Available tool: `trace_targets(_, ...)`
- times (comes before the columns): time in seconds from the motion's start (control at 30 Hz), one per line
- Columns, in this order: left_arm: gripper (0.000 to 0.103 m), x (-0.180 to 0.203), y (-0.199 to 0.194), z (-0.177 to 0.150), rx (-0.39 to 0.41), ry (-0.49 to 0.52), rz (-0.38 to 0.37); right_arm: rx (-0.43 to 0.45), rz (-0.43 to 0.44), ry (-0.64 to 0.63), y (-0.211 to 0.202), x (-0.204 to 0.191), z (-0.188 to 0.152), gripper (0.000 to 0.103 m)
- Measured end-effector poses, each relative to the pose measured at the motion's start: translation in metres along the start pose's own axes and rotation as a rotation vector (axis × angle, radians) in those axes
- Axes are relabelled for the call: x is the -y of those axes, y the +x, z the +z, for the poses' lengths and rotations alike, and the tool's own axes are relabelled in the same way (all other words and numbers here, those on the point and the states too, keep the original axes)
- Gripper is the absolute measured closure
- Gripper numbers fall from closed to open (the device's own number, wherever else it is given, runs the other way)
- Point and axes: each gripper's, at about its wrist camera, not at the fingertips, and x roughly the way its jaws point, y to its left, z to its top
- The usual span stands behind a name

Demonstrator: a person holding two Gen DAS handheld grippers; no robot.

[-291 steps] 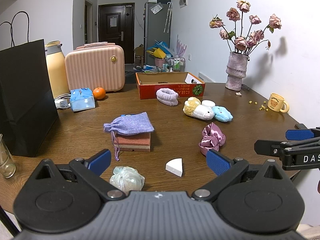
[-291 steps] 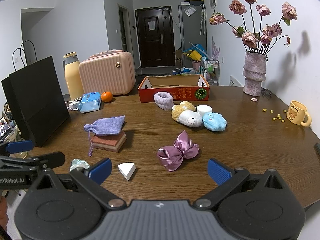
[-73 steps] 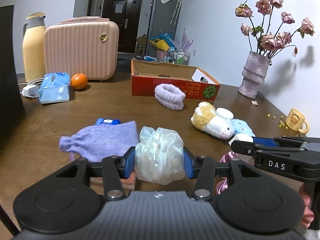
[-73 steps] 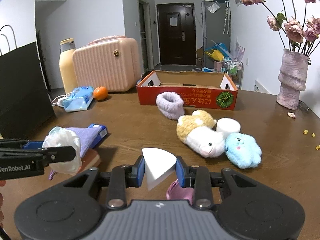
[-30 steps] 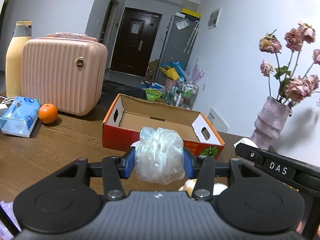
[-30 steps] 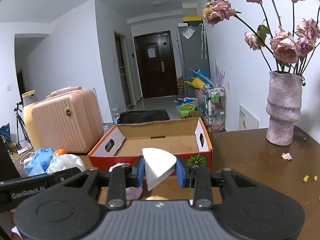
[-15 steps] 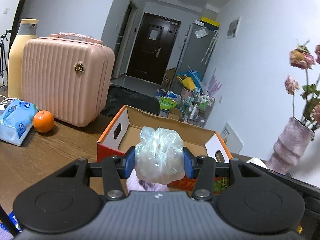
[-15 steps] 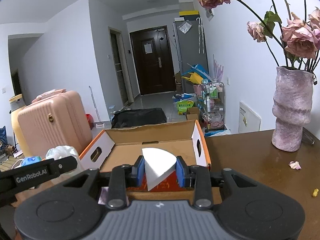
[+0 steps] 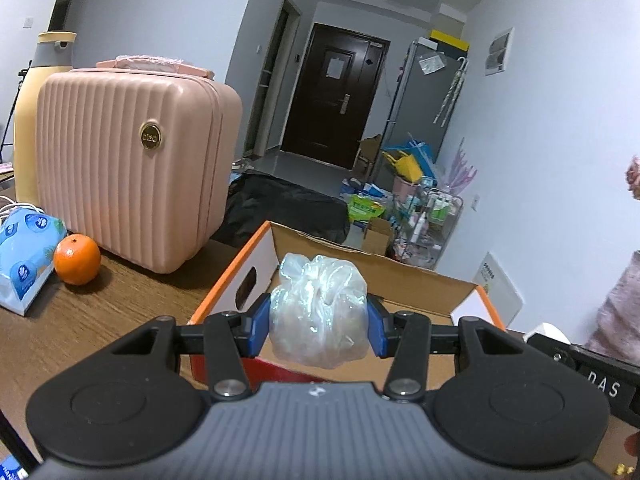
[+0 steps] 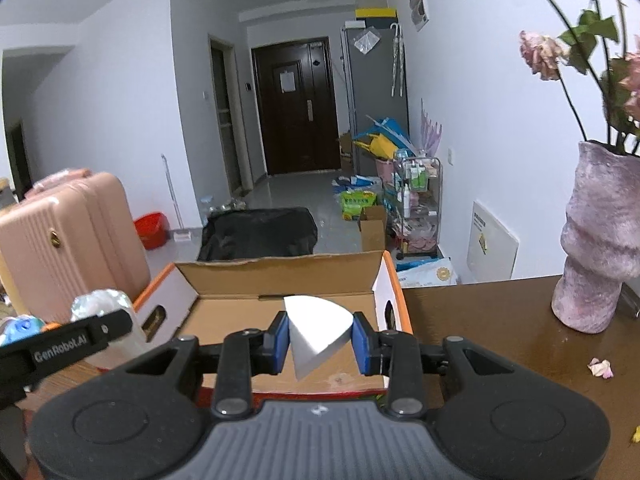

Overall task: Organize soft objects
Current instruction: 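Carry the puff and sponge in both tools over the red cardboard box, then open both tools to drop the puff and sponge into the box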

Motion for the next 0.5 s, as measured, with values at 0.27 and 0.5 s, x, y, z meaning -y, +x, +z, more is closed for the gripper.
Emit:
trace_targets(0.27,0.054,0.004,0.029,0.005,-0.001,0.022,0.039,-0.043,-0.076,-0.059,0.035,-0.01,0.003,0.071)
trace_targets(0.5,0.054,0.005,0.052,0.004,-0.017,0.053,0.071,-0.055,-0.107,-0.107,0.056,-0.021,-0.005,0.071)
